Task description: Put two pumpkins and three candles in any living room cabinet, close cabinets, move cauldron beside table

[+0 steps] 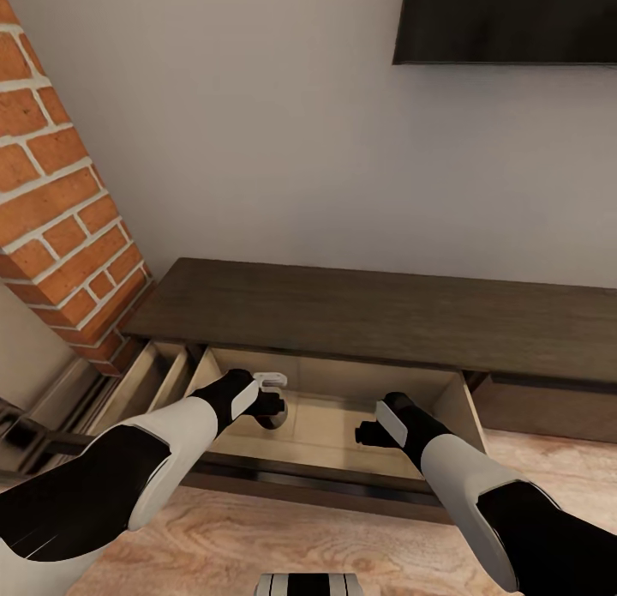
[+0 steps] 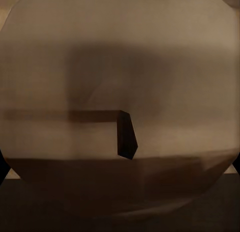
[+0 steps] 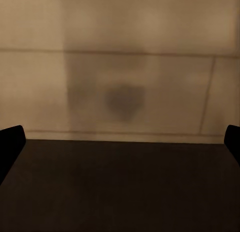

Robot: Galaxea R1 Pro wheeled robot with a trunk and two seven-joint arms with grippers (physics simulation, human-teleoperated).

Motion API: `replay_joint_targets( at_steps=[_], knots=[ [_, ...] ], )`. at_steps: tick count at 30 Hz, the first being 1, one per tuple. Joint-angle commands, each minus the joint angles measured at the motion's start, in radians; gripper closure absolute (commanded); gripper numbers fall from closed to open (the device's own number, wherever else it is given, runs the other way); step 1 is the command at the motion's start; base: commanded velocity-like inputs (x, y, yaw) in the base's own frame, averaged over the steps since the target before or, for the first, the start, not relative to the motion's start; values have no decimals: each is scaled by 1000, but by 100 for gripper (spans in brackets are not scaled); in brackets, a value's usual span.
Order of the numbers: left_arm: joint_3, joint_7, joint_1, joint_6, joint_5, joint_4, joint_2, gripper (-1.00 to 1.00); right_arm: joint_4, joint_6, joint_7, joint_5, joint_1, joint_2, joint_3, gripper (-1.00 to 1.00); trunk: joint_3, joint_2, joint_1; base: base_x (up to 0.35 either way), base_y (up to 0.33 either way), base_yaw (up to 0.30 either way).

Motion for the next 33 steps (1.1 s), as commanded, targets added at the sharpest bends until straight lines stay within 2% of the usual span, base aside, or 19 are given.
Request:
replay_joint_targets(
  at_steps=[1,11,15,33],
  knots=[
    [-5,7,0,5,10,-2,0,100,-2,3,-8,-11,0,0,7,-100,-1,0,0,3,0,0],
    [-5,7,0,5,10,-2,0,100,-2,3,-8,-11,-1,-1,7,-100,-1,0,0,0,0,0],
    [-5,7,0,5,10,-2,0,100,-2,3,-8,-11,0,-1,7,-100,-13,-28,15,0,0,0],
    [-5,7,0,5,10,-2,0,100,-2,3,-8,-11,0,0,8,-100,-13,-28,15,0,0,0]
  ],
)
